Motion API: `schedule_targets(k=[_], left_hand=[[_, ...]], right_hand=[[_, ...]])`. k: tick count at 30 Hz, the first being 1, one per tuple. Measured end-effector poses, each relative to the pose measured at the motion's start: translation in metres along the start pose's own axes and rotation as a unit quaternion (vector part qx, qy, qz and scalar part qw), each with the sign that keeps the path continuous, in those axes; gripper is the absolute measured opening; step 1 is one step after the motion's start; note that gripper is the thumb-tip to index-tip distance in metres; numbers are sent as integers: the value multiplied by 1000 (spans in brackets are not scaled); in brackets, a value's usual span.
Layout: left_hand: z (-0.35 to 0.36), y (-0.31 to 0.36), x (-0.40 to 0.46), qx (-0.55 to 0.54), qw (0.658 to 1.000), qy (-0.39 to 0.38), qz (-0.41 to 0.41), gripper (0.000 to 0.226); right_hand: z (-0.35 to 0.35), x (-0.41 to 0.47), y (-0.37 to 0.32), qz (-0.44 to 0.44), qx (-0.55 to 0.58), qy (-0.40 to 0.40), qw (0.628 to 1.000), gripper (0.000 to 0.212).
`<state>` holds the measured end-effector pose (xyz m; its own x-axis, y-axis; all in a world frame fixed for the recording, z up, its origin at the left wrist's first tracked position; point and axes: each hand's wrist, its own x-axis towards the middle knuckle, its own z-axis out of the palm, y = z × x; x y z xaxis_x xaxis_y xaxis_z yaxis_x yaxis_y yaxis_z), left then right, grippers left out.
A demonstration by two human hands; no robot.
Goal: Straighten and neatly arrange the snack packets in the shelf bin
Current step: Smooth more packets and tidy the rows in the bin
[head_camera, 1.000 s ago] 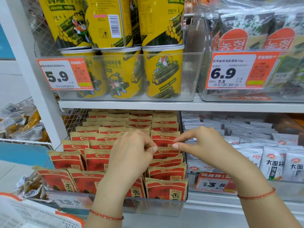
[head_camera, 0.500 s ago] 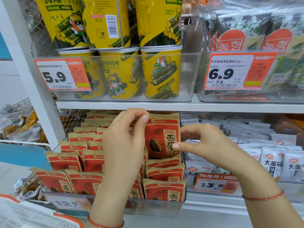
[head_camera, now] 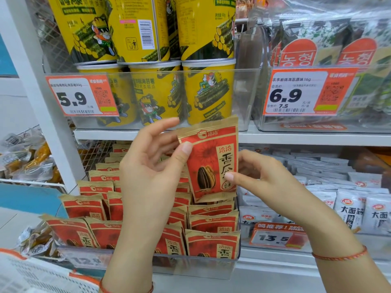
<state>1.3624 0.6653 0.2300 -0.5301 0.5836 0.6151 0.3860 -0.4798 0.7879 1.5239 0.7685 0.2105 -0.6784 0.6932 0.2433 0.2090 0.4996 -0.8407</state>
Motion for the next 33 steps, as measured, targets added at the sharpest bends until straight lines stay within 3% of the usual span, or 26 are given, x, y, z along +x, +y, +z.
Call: schedule_targets(k=[3,8,10,13,19,23,30,33], left_hand=[[0,-1,-1,-18,999,-32,-35,46],[0,-7,2,3,997,-64,-31,34],[-1,-9,3,-5,994,-95,-54,40],[-2,-11,3,-13,987,-136,-90,47],[0,-10,3,-44,979,-149,-135,32],[10,-11,-3,-78,967,-141,-198,28],[14,-13,-4,-133,937,-147,-287,35],[13,-12,-5,-144,926,-157,-312,36]], right_hand=[[2,0,0,-14,35,31,999,14],[3,-2,-5,-47,87,73,992,12],[2,-2,-10,-50,123,82,988,18],[1,-2,-15,-34,172,81,981,22],[1,-3,-23,-2,229,99,968,24],[3,-4,-28,-11,209,105,972,20],[5,-5,-38,-47,180,112,976,33],[5,-4,-38,-47,178,135,974,26]])
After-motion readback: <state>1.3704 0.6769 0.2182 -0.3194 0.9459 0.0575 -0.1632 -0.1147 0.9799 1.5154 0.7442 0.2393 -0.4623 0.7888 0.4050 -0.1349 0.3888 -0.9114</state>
